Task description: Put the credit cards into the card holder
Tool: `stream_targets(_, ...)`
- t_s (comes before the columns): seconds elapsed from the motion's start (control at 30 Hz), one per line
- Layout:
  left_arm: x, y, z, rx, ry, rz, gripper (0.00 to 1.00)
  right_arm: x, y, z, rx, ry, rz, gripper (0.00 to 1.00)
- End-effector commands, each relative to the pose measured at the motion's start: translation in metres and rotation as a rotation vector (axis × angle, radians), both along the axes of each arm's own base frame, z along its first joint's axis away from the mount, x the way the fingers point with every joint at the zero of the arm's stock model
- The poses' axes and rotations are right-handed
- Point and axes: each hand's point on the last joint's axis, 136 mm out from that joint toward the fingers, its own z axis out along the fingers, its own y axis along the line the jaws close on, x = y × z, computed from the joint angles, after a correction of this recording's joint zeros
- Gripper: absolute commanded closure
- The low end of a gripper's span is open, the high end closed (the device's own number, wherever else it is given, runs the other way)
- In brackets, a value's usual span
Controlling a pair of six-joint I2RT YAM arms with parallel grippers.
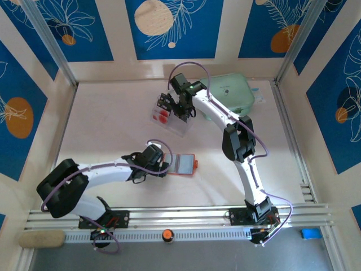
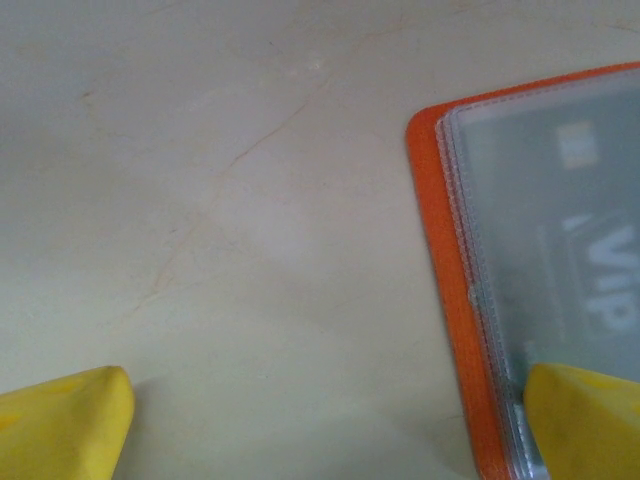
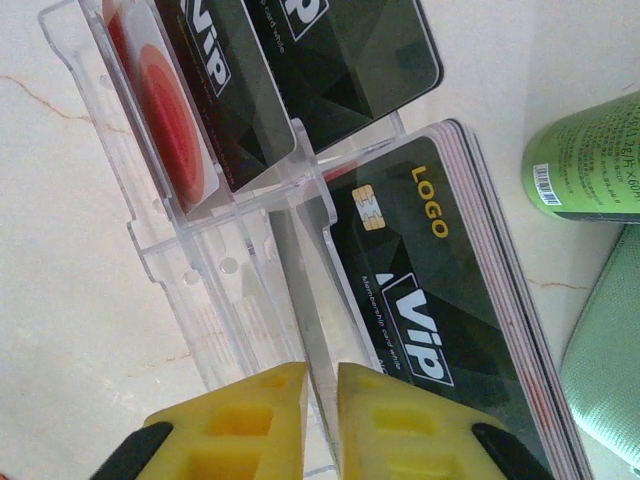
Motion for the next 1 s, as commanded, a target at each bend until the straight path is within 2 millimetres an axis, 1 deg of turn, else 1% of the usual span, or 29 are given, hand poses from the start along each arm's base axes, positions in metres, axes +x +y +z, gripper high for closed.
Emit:
stream_targets(0.0,0.002,0.006,0.004,0.005,-0.015,0.019,0.0,-0.002,0.001,0.002,-0.009,0.009,0.015,0.81)
stream_targets(0.4,0.002,0.006,0.003,0.005,-0.015,0.019,0.0,0.005,0.003,-0.002,-0.02,0.006,0.022,0.8)
stream_targets(0.67,0.002,0.005,0.005,0.0,-0.018,0.018,0.0,0.009,0.001,-0.007,-0.071,-0.009,0.04,0.8)
stream_targets(0.9,0.002,0.005,0.005,-0.001,-0.019,0.018,0.0,0.008,0.002,-0.012,-0.077,-0.001,0.047,0.8)
stream_targets(0.97,0.002,0.006,0.005,0.001,-0.018,0.021,0.0,0.008,0.002,-0.013,-0.082,0.001,0.047,0.76)
